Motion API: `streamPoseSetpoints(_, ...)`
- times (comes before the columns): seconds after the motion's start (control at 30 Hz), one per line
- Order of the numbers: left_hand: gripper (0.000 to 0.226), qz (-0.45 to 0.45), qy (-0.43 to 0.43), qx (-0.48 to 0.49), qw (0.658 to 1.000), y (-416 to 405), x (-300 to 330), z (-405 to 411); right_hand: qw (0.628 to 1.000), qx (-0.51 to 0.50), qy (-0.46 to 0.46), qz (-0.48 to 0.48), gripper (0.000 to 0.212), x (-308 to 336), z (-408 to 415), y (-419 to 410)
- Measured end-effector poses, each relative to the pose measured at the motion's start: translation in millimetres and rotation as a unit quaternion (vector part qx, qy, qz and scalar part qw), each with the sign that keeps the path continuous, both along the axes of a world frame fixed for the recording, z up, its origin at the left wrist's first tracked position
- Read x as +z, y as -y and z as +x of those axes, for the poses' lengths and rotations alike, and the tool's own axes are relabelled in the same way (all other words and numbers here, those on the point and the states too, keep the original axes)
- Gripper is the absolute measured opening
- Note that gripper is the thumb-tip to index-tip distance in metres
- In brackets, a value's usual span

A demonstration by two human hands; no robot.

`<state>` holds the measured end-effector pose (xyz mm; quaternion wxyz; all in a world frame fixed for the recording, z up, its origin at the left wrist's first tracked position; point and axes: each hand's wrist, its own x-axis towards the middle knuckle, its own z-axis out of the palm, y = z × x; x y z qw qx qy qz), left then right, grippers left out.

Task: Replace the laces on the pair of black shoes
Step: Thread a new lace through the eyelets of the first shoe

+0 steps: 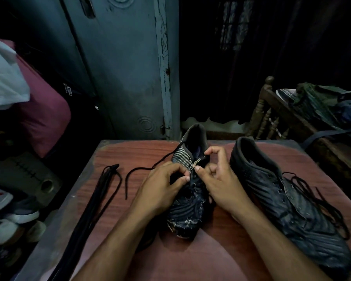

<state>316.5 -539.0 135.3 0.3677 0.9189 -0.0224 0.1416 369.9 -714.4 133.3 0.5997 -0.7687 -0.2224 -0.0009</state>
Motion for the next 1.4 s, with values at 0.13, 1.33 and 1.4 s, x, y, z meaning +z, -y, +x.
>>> streamPoseSetpoints(0.13, 0.005, -0.008, -0.002, -0.004, 1.0, 1.9, 2.6, -1.8, 1.0, 0.029, -0.009, 0.007, 0.037, -2.9, 3.0, 3.9)
streamPoseSetpoints(1.33, 0.009, -0.122, -0.01, 0.098, 0.988, 16.0, 11.0, -9.1, 0.993, 0.091, -0.047, 0.057, 0.054, -0.9, 3.3, 10.4)
streamPoseSetpoints(1.4, 0.011, -0.119, -0.014, 0.105, 0.987, 14.0, 10.7, -8.4, 0.993, 0.087, -0.049, 0.056, 0.047, -1.5, 3.3, 10.2)
